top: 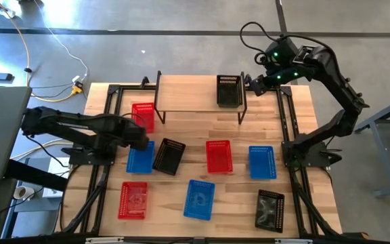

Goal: Stack baskets on shelf by color
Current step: Put the left blue basket on the shelf

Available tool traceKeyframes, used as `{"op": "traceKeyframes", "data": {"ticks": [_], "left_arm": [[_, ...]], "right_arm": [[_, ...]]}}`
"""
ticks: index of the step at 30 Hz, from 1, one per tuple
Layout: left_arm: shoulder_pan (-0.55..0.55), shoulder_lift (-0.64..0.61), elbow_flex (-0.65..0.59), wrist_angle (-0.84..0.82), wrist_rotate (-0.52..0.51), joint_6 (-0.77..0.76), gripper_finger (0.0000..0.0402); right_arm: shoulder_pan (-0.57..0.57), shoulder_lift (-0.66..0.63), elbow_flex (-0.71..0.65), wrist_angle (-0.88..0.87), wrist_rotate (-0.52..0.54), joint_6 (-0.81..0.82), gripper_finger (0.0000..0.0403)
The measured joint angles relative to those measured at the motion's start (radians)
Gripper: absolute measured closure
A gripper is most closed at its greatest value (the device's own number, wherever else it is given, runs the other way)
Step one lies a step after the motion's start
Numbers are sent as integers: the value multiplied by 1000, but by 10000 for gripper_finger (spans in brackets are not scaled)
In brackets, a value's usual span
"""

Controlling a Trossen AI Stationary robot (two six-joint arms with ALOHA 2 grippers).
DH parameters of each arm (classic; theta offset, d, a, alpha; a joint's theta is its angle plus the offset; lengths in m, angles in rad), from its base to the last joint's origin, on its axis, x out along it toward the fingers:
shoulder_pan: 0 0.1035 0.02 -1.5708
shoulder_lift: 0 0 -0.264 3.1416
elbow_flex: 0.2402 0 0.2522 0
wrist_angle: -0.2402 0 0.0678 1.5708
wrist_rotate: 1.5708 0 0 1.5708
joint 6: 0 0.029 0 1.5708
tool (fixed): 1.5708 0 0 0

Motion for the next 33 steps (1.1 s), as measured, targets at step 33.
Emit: {"op": "traceKeyframes", "data": {"ticks": [33], "left_arm": [[0, 409, 0, 12, 94, -23, 271]], "right_arm": [[0, 0, 0, 0, -91, -141, 304]]}}
